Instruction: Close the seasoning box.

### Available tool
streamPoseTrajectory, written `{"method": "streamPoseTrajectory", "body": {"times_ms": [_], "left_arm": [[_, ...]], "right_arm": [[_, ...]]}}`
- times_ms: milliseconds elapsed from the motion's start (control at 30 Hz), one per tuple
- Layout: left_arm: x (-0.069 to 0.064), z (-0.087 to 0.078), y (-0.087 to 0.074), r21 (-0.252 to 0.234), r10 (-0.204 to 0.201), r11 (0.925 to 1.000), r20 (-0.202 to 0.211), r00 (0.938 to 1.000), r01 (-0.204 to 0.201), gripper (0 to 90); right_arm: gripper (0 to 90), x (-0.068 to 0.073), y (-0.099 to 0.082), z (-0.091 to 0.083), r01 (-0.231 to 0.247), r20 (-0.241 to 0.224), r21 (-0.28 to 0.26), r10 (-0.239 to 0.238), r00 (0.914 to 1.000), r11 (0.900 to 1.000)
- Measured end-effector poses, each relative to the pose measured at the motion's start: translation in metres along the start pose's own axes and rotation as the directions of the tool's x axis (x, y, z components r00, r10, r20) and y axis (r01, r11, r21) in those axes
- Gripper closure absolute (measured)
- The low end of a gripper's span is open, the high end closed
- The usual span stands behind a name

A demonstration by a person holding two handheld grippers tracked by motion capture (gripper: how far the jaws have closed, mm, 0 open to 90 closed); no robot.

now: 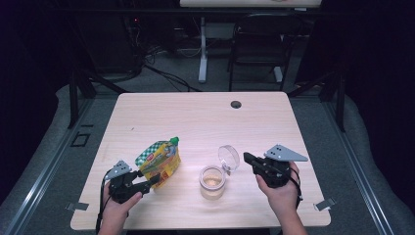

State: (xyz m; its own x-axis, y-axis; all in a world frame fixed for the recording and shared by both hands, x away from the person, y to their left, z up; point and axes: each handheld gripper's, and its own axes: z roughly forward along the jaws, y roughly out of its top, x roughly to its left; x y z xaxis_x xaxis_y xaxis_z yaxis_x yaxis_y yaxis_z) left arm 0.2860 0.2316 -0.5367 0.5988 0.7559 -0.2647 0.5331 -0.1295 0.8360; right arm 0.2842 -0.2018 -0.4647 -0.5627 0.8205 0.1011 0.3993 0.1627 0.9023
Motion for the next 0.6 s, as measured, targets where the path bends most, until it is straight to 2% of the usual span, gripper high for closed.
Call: {"method": "streamPoseTrajectory", "body": {"times_ms": [267, 600], "left_arm": [[-0.0011, -0.0004, 0.0002, -0.002, 0.004, 1.0, 0.003, 1.0, -0.004, 43.0], [-0.0022, 0.0, -0.0006, 0.006, 0.015, 0.9999, 0.0, 0.9999, -0.015, 43.2]], "right_arm": [[90.0, -0.0051, -0.0066, 0.0053, -0.017, 0.017, 0.02, 0.017, 0.9997, 0.9997], [90.0, -0.0064, -0.0097, 0.0087, -0.023, 0.028, 0.01, 0.023, 0.9993, 0.9997]]}}
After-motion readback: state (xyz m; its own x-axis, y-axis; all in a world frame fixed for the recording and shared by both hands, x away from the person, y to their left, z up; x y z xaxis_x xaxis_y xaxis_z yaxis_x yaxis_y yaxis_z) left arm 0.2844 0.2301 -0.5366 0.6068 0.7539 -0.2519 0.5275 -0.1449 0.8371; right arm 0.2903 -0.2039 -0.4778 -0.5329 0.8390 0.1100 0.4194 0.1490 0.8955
